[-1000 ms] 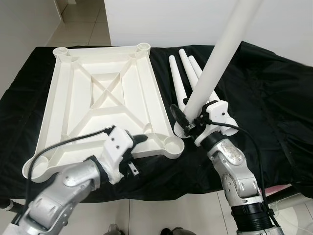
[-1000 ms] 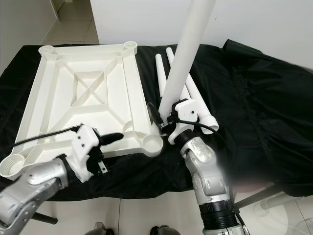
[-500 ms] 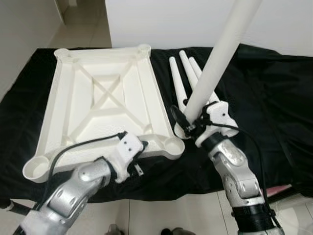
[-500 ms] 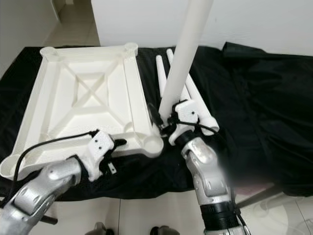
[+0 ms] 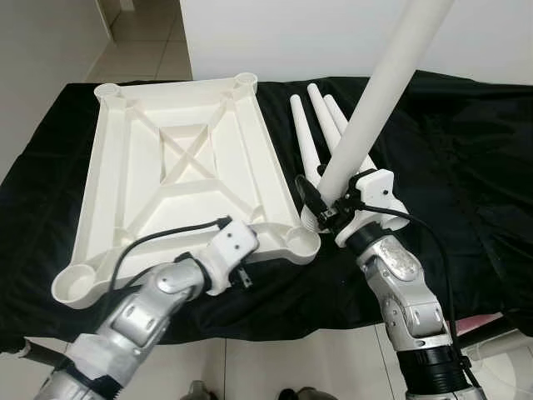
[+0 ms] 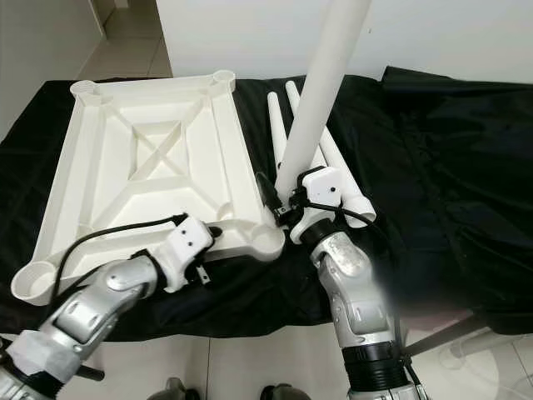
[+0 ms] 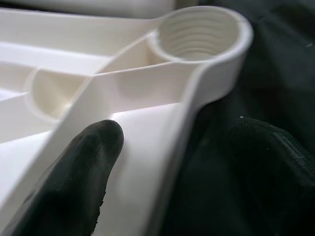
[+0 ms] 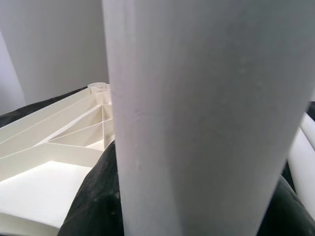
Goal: Building children table
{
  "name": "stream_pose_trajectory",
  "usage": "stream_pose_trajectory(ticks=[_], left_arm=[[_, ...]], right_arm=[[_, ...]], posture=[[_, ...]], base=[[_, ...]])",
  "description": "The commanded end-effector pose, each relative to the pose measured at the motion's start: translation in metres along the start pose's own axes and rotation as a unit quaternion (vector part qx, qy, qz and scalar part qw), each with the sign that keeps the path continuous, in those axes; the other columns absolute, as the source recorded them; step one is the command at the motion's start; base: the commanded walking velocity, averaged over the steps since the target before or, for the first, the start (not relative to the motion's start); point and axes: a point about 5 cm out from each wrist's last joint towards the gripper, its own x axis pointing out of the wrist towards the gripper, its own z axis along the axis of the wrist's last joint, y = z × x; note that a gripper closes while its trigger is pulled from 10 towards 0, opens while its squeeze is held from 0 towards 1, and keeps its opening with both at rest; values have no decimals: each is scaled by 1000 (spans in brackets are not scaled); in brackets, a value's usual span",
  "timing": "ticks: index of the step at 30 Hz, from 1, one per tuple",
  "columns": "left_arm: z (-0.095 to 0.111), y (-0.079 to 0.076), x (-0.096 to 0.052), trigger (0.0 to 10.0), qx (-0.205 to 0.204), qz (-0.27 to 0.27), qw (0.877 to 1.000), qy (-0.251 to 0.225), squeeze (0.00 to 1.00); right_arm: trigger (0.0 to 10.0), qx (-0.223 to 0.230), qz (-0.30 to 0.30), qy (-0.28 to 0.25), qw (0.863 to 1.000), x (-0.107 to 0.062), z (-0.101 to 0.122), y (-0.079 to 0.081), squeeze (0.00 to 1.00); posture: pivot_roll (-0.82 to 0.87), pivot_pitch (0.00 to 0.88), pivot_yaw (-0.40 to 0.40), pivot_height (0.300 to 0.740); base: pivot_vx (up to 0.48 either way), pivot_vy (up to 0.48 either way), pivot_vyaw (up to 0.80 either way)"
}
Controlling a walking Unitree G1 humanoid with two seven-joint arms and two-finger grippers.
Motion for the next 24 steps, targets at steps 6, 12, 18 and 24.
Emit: stream_pose_trajectory(ticks=[6,12,18,24], left_arm=[[-3,-9,18,10000,-6,-19,1000,4,0],[-6,-7,13,10000,5,-28,1000,5,0],[-7,-8,1,10000,-4,-60,998,0,0],[1,-10,-26,10000,-3,-113,993,-17,0]], right_arm=[[10000,-9,-17,-4,1000,-5,1,-3,0],[10000,-13,-15,4,1000,-7,-2,-3,0],[10000,-21,-3,20,1000,-10,-10,-1,0],[10000,-29,4,35,999,-10,-16,1,0]], posture=[[-71,137,28,740],[-67,140,28,740],[-61,141,29,740],[-57,150,25,740]], base=[[0,0,0],[0,0,0],[0,0,0],[0,0,0]])
